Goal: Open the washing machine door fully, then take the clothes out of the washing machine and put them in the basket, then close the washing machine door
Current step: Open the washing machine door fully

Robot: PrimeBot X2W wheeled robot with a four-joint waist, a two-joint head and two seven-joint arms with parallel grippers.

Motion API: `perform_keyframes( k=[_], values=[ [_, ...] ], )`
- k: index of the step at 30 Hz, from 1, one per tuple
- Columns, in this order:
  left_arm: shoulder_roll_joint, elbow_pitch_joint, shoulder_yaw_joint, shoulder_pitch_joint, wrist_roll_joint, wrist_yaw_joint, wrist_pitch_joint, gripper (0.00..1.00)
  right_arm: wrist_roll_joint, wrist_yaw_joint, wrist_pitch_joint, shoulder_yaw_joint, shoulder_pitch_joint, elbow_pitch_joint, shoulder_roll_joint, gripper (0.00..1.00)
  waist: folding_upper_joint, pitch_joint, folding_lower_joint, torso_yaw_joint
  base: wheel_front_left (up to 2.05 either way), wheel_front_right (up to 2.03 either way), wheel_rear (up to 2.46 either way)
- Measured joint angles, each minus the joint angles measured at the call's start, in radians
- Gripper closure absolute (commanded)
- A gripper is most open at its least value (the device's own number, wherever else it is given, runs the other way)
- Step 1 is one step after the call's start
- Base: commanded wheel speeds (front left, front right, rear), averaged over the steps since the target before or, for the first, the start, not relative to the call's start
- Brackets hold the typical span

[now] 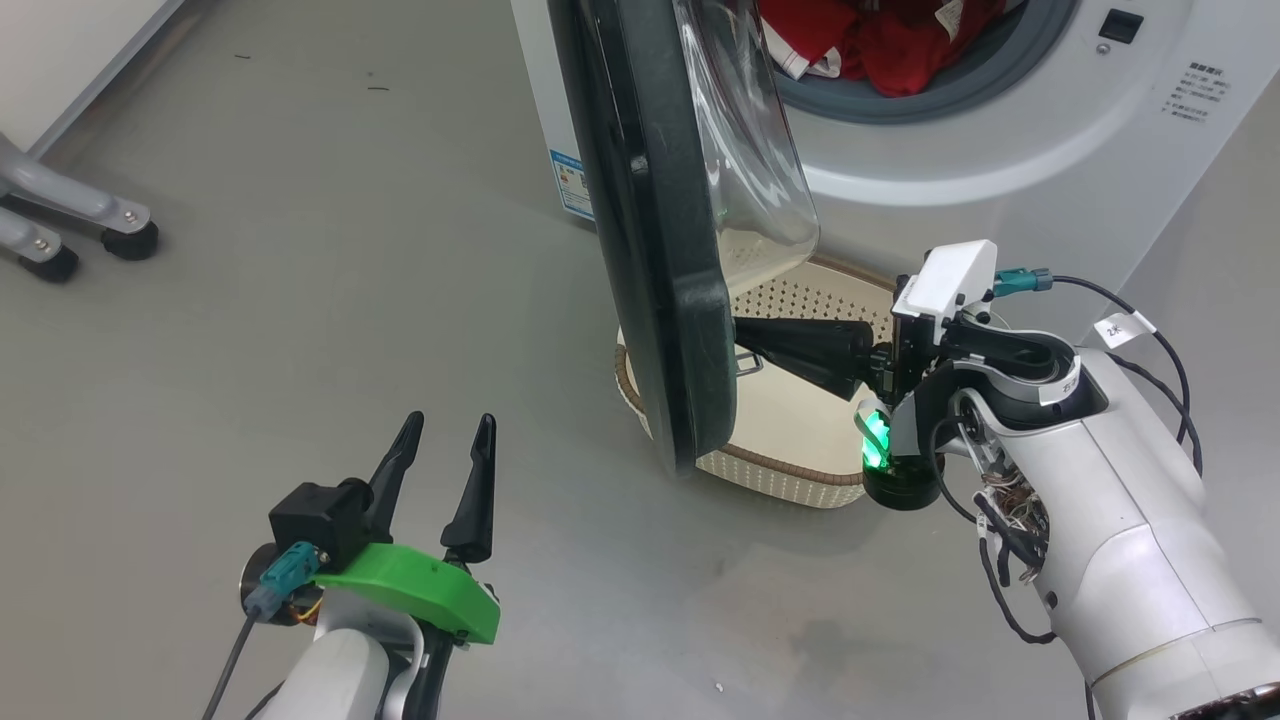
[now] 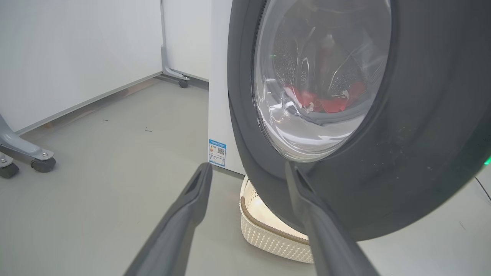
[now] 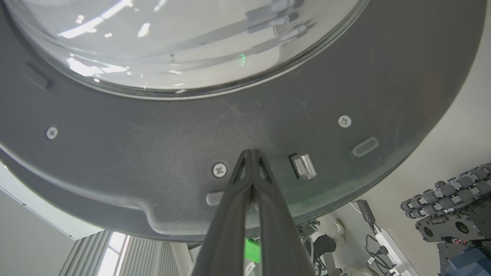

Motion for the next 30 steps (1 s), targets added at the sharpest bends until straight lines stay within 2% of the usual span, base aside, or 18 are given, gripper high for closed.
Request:
perform_keyframes(
  k=[11, 17, 18, 30],
  values=[
    [0.0, -0.004, 0.021, 0.01, 0.009, 0.009, 0.0, 0.0, 0.041, 0.0, -0.066, 0.058, 0.008, -0.041, 0.001, 1.0, 0.0, 0.0, 0.0, -0.009, 0.0, 0.0, 0.0],
    [0.001, -0.006, 0.041, 0.016, 0.01, 0.009, 0.0, 0.0, -0.045, 0.007, -0.153, 0.055, 0.008, -0.068, 0.006, 1.0, 0.0, -0.005, 0.0, -0.042, 0.0, 0.0, 0.0],
    [0.001, -0.007, 0.048, 0.016, 0.01, 0.009, 0.0, 0.0, -0.092, 0.034, -0.182, 0.063, 0.008, -0.076, -0.004, 1.0, 0.0, -0.009, 0.0, -0.055, 0.0, 0.0, 0.0],
    [0.03, -0.007, 0.094, 0.016, 0.019, 0.009, 0.0, 0.0, -0.422, 0.182, -0.377, 0.18, 0.063, -0.141, -0.168, 1.0, 0.0001, -0.053, 0.0, -0.155, 0.0, 0.0, 0.0]
  ],
)
